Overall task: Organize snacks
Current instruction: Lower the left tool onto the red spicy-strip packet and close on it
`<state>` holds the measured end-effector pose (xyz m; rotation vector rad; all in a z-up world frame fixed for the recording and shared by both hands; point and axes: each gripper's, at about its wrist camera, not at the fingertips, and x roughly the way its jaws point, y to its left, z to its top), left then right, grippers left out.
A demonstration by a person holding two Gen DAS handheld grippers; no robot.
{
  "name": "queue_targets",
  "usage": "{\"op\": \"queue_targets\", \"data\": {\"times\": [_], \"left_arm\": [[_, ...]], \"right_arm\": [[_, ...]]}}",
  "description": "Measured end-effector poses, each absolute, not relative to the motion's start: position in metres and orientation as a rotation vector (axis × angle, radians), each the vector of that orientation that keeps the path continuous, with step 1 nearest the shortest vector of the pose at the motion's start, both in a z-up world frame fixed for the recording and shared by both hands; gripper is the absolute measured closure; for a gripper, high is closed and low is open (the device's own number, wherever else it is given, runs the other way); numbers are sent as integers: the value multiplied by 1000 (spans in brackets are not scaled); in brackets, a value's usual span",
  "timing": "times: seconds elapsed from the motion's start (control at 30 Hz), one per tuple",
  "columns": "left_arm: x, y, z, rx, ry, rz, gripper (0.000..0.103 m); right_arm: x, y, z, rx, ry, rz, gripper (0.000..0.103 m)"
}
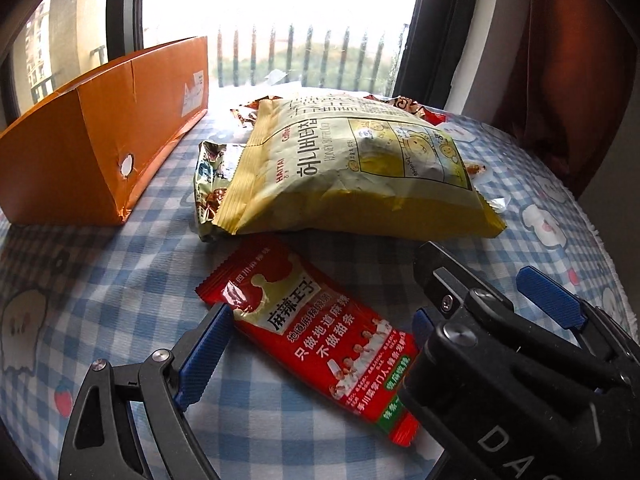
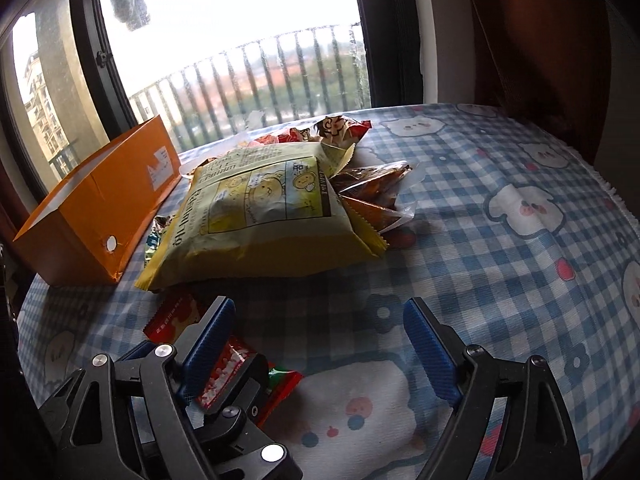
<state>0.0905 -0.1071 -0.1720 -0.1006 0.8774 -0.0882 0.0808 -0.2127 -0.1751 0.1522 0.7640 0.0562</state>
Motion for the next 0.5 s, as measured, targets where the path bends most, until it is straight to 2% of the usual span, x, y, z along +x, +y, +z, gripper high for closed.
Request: {"op": "queue_targets", "data": {"times": [0.4, 0.5], "left_arm": [[107, -116, -175, -49, 894, -118, 14], [101, -118, -174, -4, 891, -120, 25]], "right_arm": [[101, -222, -184, 189, 784, 35, 15], [99, -225, -187, 200, 802, 33, 15]]}}
